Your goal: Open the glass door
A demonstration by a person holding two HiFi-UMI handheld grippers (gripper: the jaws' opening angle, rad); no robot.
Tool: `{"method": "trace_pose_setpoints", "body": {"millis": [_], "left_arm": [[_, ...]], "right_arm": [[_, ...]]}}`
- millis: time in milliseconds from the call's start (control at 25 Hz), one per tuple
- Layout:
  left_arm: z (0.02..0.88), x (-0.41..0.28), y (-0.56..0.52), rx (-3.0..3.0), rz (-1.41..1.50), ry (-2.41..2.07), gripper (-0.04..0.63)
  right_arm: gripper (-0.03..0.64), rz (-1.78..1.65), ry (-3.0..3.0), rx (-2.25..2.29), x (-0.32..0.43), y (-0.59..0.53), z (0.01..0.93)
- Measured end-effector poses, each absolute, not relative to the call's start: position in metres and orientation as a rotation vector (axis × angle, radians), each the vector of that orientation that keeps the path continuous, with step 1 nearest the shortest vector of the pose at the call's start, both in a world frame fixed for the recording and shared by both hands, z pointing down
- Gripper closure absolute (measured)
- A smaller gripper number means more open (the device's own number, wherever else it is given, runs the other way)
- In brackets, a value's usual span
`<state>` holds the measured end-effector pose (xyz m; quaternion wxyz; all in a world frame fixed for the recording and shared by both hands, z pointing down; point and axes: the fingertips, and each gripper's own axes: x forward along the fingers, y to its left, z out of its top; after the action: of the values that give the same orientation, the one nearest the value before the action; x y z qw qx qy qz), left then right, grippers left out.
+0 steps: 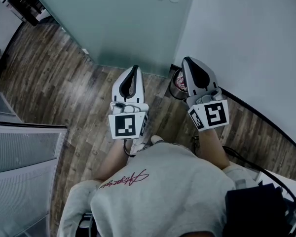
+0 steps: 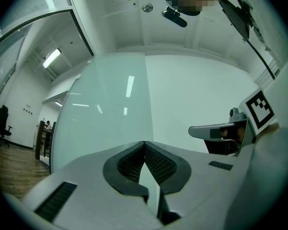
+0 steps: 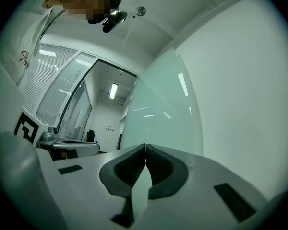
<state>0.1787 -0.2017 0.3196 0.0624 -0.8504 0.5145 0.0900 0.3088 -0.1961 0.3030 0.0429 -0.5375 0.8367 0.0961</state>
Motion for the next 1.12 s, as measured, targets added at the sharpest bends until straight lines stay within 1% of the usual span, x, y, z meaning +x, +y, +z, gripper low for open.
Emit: {"method": "trace_pose_setpoints", "body": {"millis": [1120], "left_arm": [[0.317,0.161,-0.166,-2.576,0.283,1.541,0.588]], "right_arm": [[0.601,0.336,2.638,-1.618,0.266,-0.157,0.308]]}}
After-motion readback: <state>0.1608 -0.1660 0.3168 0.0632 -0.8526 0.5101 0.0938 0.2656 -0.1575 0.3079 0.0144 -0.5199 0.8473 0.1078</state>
